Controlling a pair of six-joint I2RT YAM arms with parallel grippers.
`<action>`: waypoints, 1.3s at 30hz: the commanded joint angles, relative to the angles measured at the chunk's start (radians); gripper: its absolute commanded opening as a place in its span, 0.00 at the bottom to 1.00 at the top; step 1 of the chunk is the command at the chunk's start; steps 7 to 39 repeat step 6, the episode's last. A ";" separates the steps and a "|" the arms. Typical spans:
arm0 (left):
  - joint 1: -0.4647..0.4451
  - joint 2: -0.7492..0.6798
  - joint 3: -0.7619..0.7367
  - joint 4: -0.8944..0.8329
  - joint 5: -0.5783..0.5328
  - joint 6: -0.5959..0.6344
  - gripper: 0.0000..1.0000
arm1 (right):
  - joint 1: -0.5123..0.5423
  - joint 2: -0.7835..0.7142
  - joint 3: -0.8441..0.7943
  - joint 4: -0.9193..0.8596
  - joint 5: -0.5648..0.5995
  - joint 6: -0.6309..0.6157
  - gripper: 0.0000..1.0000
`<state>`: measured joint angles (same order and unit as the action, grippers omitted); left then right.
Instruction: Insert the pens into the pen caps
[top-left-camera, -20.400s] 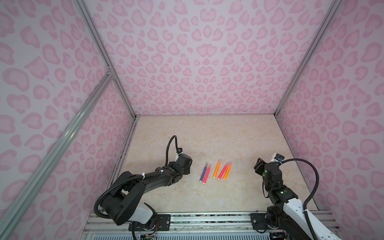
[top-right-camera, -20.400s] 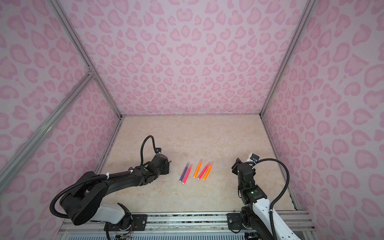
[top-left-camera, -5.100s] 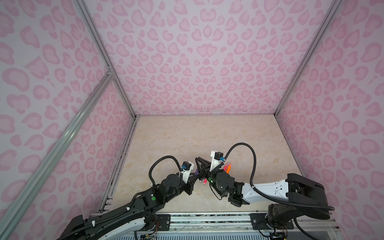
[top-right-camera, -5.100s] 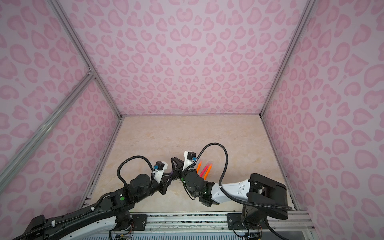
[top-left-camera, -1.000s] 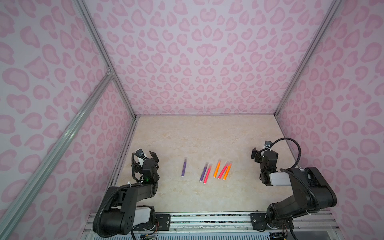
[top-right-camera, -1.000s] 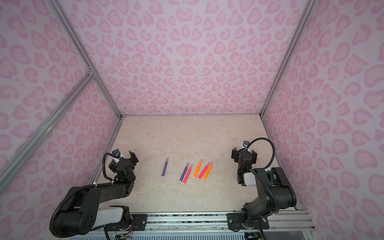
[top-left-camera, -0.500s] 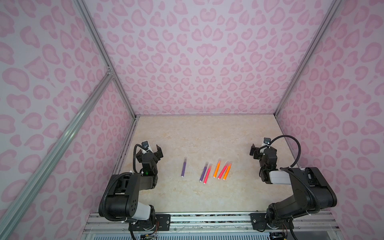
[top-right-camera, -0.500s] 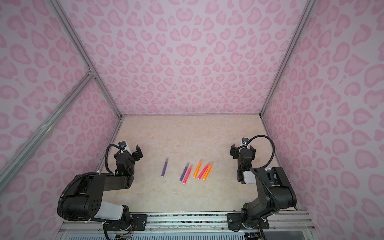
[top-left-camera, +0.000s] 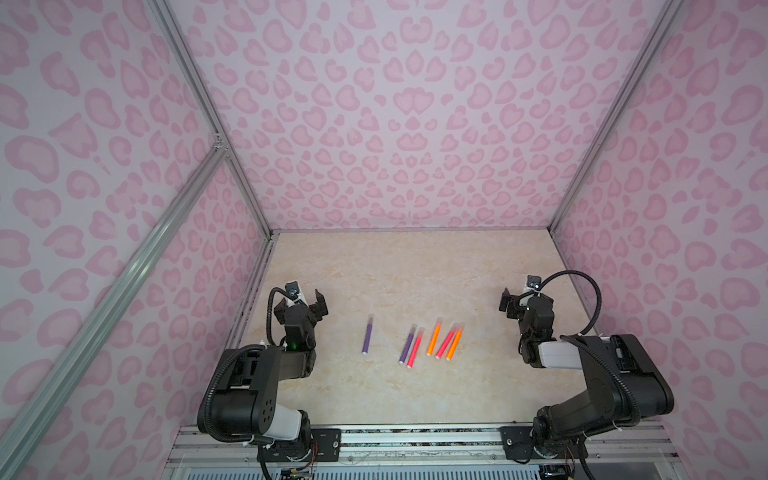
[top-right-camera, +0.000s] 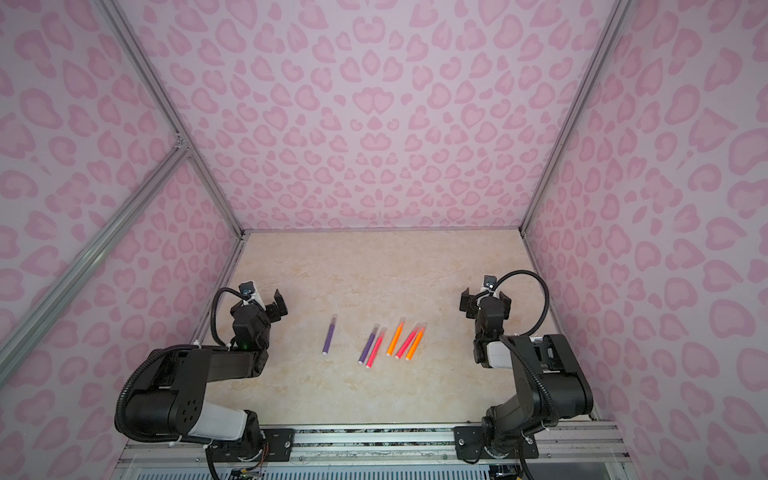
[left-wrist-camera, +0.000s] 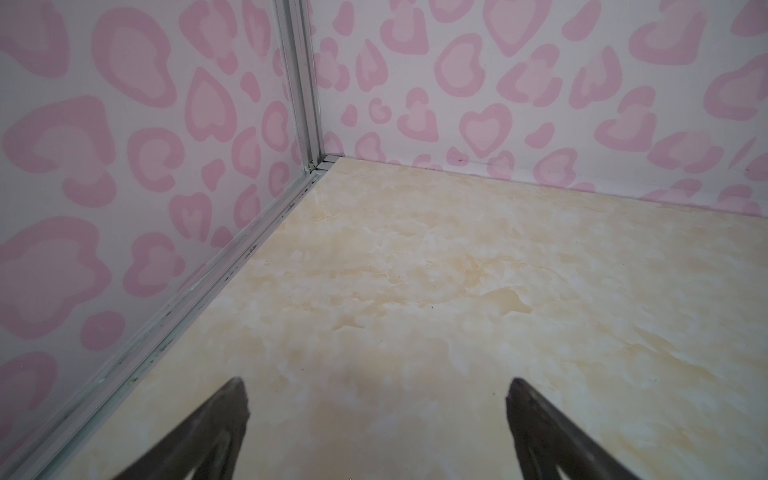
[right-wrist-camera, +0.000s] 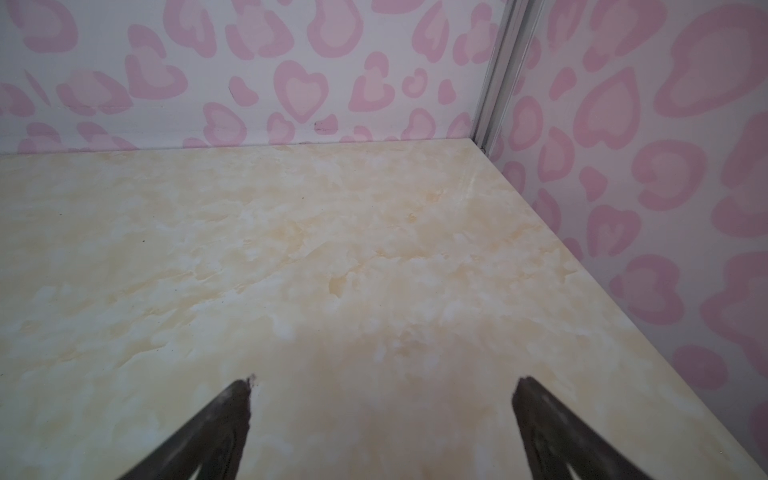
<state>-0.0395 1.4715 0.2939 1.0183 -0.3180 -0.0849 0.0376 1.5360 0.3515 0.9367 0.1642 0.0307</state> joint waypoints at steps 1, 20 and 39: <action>0.001 0.006 0.012 0.013 0.003 0.006 0.98 | 0.001 0.000 0.002 0.005 0.004 -0.010 0.99; 0.004 0.004 0.011 0.014 0.006 0.006 0.98 | 0.001 0.001 0.000 0.006 0.004 -0.009 0.99; 0.004 0.004 0.011 0.014 0.006 0.006 0.98 | 0.001 0.001 0.000 0.006 0.004 -0.009 0.99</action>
